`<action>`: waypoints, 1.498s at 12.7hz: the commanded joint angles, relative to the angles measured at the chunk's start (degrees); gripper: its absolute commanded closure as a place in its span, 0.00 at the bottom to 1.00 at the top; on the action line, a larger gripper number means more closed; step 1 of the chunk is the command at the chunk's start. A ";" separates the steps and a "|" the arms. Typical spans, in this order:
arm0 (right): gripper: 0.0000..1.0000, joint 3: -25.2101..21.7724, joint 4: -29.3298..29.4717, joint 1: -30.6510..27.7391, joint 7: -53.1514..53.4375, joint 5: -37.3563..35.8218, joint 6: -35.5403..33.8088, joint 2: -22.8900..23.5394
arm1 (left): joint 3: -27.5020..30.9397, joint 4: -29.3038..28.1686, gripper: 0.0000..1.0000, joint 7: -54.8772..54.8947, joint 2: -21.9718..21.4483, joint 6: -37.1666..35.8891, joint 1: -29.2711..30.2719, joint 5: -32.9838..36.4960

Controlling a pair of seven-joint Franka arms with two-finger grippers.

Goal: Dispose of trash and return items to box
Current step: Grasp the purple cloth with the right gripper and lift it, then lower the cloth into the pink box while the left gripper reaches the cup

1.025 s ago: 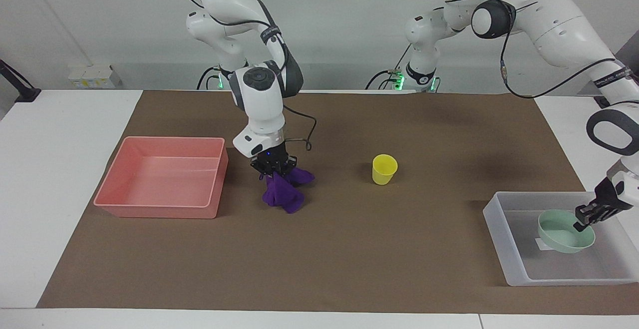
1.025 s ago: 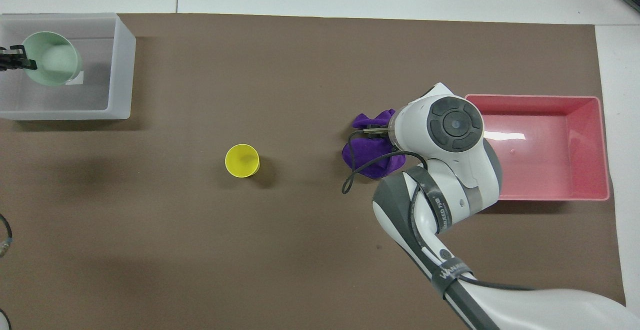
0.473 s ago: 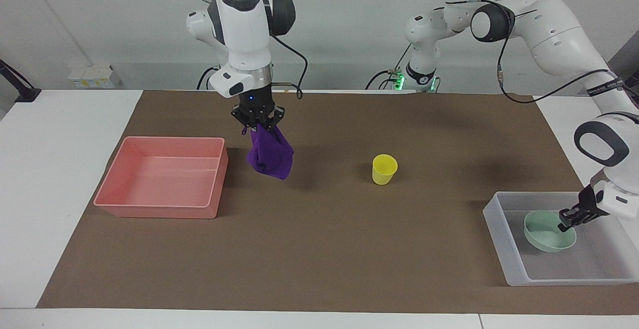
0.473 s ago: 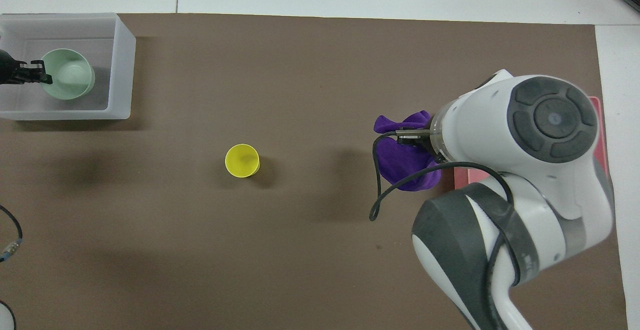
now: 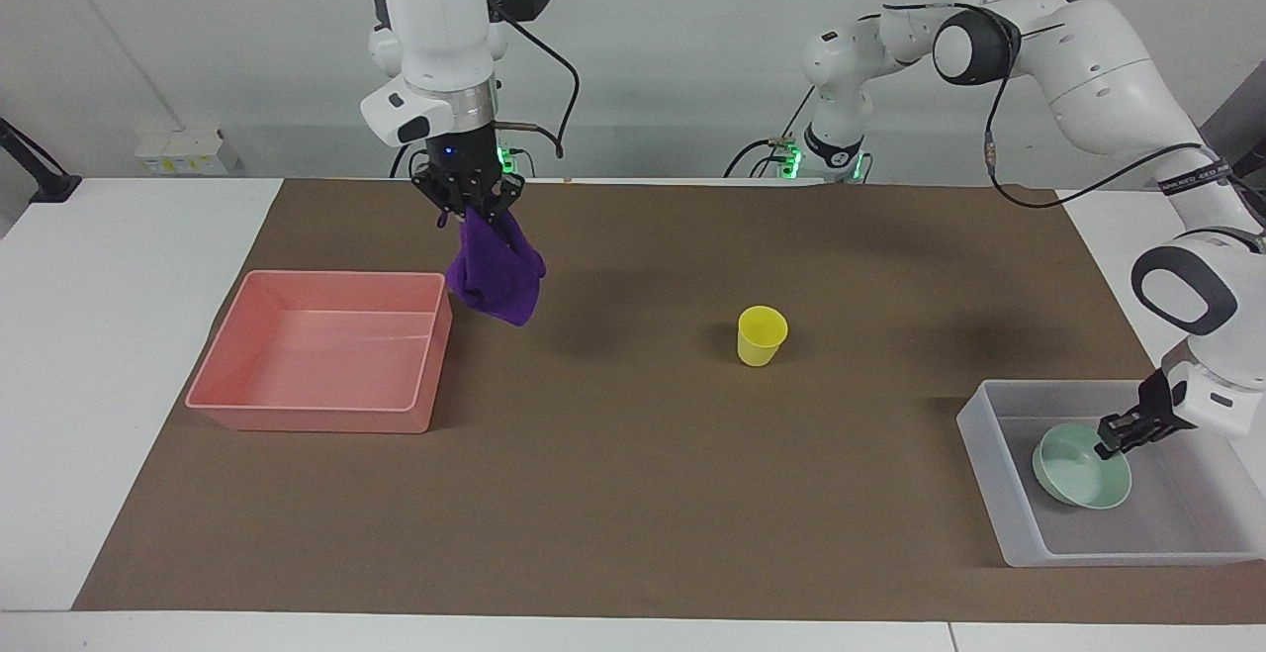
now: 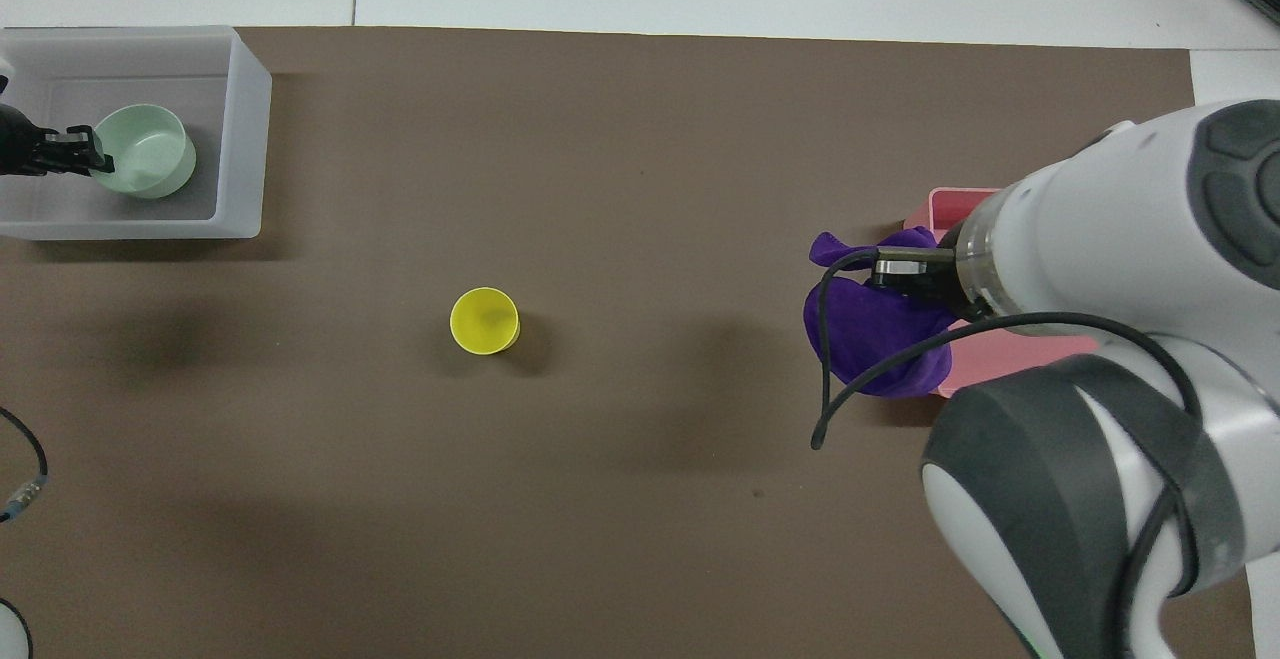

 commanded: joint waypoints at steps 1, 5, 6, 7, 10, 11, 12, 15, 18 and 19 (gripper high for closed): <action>1.00 0.37 0.80 -3.65 -4.39 -0.42 -3.41 -1.64 | -0.25 0.93 0.16 0.41 -1.54 -2.60 -0.57 3.98; 1.00 0.37 1.60 -10.32 -13.43 -0.16 -6.40 -2.08 | -0.34 -0.81 0.00 1.81 -8.82 -2.51 -4.26 6.64; 1.00 0.37 1.60 -11.91 -15.46 -0.16 -6.58 -2.17 | -0.34 -3.34 0.00 1.81 -12.41 -2.69 -5.23 6.55; 1.00 0.28 1.51 -13.58 -17.13 -0.16 -6.67 -2.34 | -0.34 -7.37 0.00 1.73 -16.27 -2.61 -7.24 6.55; 1.00 0.02 0.64 -18.32 -23.54 -0.07 -6.94 -2.70 | -0.34 -20.03 0.00 -0.28 -27.27 -2.52 -12.69 6.55; 1.00 0.02 -0.50 -20.60 -26.78 -0.07 -6.24 -3.22 | -0.34 -22.94 0.00 -2.65 -29.73 -2.43 -14.27 6.55; 1.00 0.02 -2.42 -23.41 -31.08 -0.07 -4.58 -3.92 | -0.34 -25.84 0.00 -4.84 -32.20 -2.43 -16.12 6.55; 1.00 -0.07 -11.64 -27.74 -35.60 0.02 4.20 -6.47 | -0.34 -32.18 0.00 -10.20 -37.40 -2.52 -23.23 6.55; 1.00 -0.16 -15.35 -28.27 -35.43 0.72 9.74 -5.78 | -0.43 -35.52 0.00 -14.88 -38.54 -1.91 -29.39 6.55; 1.00 -0.16 -17.63 -28.27 -35.34 1.94 12.64 -5.69 | -0.43 -37.10 0.00 -15.67 -39.07 -1.64 -31.15 6.47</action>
